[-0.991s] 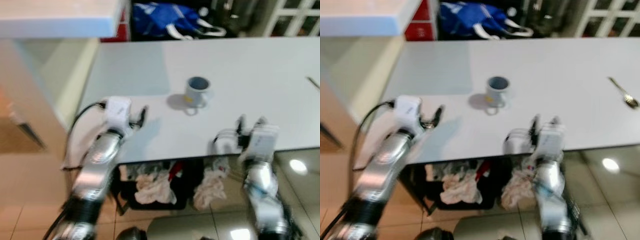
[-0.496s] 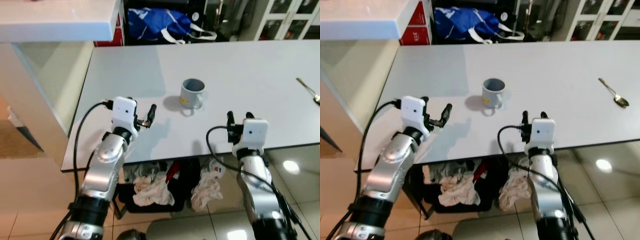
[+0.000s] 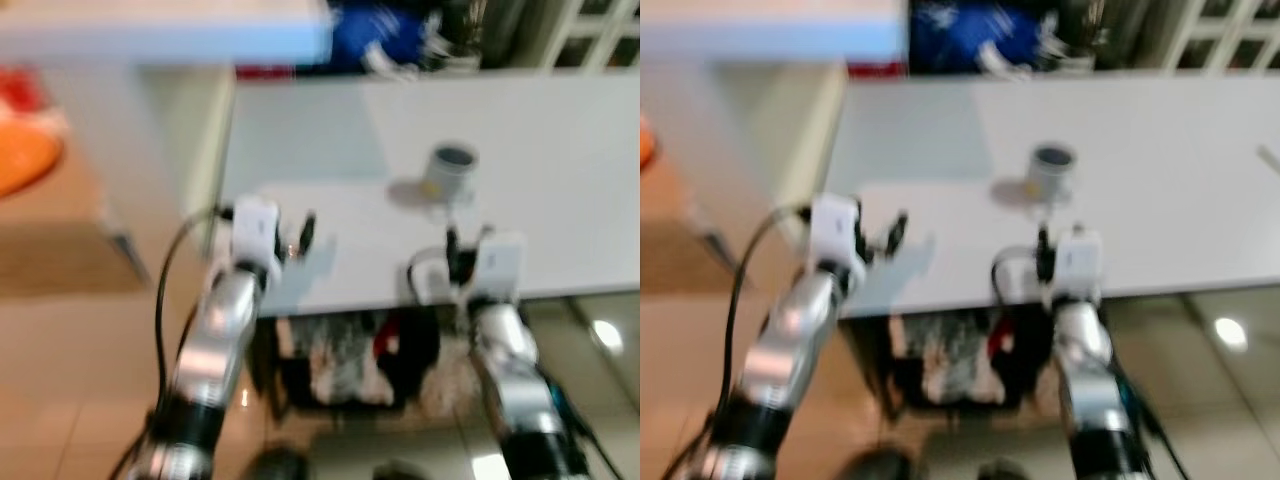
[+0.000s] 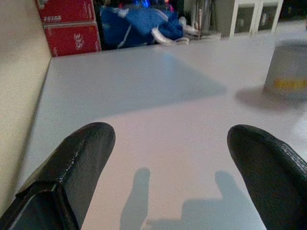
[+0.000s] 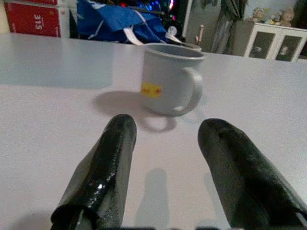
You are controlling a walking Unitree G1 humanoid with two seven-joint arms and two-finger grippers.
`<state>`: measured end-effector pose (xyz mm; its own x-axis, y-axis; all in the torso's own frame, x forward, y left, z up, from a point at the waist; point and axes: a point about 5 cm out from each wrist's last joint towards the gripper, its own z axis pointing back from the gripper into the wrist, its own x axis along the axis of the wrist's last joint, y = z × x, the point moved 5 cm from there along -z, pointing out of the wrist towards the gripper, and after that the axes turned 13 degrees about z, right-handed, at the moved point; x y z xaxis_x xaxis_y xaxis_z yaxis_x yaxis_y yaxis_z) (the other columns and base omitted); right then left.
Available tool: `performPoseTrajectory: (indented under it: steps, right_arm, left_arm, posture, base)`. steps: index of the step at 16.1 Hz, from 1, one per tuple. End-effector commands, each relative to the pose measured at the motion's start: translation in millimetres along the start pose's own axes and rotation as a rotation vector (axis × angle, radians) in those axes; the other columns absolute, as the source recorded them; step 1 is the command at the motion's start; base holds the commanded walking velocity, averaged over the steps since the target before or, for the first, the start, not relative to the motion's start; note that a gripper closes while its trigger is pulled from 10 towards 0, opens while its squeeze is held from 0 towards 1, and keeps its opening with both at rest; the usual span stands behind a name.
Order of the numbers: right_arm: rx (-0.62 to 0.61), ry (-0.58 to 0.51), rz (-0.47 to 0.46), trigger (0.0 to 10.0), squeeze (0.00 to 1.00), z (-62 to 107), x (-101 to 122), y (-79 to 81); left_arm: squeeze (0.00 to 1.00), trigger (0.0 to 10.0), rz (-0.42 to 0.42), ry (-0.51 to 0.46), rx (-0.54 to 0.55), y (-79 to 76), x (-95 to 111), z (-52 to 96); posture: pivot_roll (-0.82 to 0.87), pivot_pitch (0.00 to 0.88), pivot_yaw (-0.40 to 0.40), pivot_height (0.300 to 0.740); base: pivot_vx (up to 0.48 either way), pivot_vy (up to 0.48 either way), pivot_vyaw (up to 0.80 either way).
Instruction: Setting the table
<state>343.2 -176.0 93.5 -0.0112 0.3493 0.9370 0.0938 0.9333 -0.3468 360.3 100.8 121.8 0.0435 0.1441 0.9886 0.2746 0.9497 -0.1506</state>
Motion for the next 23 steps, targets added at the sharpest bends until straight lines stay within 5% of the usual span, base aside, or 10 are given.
performPoseTrajectory:
  steps: [1,13,23]
  right_arm:
    - [-0.007,0.001,0.000,10.0,0.00,-1.6,1.4,-2.0]
    - [0.030,-0.006,-0.003,10.0,0.00,0.1,1.1,5.4]
    - [0.037,0.006,-0.003,10.0,0.00,-0.5,-2.2,6.2]
  left_arm:
    - [0.00,10.0,-0.031,-0.038,-0.010,-2.0,11.3,-2.2]
    - [0.00,10.0,-0.056,-0.025,-0.023,-4.2,10.2,-2.9]
    - [0.00,10.0,-0.023,-0.023,-0.037,-4.7,12.7,-4.5]
  posture:
    - [0.05,0.000,-0.004,0.722]
    - [0.05,0.000,0.001,0.722]
    - [0.04,0.000,0.005,0.722]
  base:
    - [0.000,0.000,0.00]
    - [0.000,0.000,0.26]
    - [0.000,0.480,0.00]
